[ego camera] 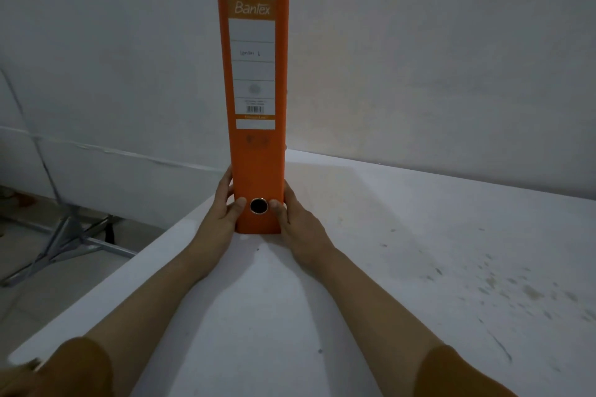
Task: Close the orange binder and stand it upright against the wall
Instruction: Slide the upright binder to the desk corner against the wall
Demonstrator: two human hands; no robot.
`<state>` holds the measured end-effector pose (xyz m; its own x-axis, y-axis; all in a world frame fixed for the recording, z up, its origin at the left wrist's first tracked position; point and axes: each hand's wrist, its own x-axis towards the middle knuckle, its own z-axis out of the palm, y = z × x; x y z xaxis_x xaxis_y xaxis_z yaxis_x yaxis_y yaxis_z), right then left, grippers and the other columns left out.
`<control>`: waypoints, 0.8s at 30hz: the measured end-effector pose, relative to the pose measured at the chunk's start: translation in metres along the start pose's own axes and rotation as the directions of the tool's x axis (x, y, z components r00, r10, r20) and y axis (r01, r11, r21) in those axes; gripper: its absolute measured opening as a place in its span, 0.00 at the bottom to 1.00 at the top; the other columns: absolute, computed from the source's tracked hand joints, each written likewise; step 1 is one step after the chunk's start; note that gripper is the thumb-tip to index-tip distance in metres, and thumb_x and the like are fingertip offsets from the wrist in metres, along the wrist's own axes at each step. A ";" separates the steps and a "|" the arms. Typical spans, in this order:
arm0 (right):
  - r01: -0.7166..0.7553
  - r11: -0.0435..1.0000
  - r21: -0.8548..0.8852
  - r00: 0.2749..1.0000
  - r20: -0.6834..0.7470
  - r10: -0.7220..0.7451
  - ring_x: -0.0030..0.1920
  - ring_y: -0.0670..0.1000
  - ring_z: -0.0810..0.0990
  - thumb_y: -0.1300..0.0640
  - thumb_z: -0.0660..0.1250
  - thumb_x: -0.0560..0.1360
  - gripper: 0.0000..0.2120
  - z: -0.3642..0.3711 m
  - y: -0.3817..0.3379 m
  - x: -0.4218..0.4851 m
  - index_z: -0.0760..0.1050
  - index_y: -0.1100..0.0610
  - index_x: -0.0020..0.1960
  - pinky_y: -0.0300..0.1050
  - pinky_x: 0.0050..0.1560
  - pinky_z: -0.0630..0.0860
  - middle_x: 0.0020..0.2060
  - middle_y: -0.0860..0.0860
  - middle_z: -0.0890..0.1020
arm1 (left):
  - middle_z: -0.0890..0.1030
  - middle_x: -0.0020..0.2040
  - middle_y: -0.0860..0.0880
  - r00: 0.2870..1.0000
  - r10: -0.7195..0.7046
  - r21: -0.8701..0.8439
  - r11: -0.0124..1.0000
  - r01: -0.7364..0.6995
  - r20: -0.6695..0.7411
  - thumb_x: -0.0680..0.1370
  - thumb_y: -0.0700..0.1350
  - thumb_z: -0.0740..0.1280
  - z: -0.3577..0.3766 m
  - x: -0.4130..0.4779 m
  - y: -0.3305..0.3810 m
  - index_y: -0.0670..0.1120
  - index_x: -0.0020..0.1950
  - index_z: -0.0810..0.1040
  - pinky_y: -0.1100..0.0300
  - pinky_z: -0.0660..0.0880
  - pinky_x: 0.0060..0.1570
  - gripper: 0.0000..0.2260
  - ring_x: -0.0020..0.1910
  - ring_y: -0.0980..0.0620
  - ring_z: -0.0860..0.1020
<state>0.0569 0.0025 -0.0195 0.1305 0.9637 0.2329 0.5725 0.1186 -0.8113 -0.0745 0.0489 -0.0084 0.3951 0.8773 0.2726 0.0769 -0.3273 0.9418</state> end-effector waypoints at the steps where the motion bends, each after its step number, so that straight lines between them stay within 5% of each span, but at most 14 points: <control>1: -0.002 1.000 -0.016 1.000 0.001 0.002 0.69 0.54 0.71 0.34 0.45 0.77 0.28 0.001 0.001 0.005 0.46 0.38 0.75 0.57 0.69 0.68 0.73 0.46 0.67 | 0.63 0.75 0.49 1.000 0.004 -0.004 1.000 -0.004 -0.011 0.66 0.71 0.57 -0.001 0.004 -0.001 0.60 0.74 0.50 0.42 0.67 0.68 0.40 0.71 0.45 0.66; 4: 0.000 0.999 -0.054 1.000 0.002 0.000 0.67 0.55 0.73 0.34 0.45 0.77 0.28 0.002 0.006 0.015 0.45 0.37 0.75 0.57 0.68 0.69 0.72 0.46 0.68 | 0.63 0.75 0.48 0.999 0.014 -0.013 1.000 -0.015 -0.043 0.77 0.55 0.54 0.000 0.016 -0.007 0.60 0.73 0.51 0.42 0.66 0.69 0.25 0.70 0.46 0.67; 9: -0.014 0.992 -0.126 0.999 0.040 0.019 0.67 0.56 0.72 0.36 0.45 0.78 0.30 0.005 0.013 0.032 0.41 0.41 0.76 0.57 0.69 0.68 0.73 0.49 0.67 | 0.66 0.73 0.47 0.997 0.002 -0.027 1.000 -0.004 -0.078 0.81 0.49 0.53 -0.003 0.036 -0.018 0.54 0.75 0.54 0.42 0.68 0.68 0.22 0.70 0.44 0.68; 24: -0.038 0.968 -0.248 0.999 0.009 0.042 0.64 0.58 0.74 0.46 0.48 0.82 0.29 0.007 0.025 0.063 0.35 0.47 0.76 0.55 0.65 0.69 0.69 0.58 0.69 | 0.71 0.70 0.43 0.974 -0.035 0.026 0.999 0.042 -0.225 0.81 0.48 0.55 -0.002 0.072 -0.030 0.49 0.73 0.61 0.40 0.69 0.67 0.20 0.68 0.41 0.71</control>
<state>0.0735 0.0673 -0.0286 0.1466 0.9700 0.1937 0.7501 0.0186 -0.6610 -0.0506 0.1228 -0.0165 0.1756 0.9446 0.2771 0.1168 -0.2995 0.9469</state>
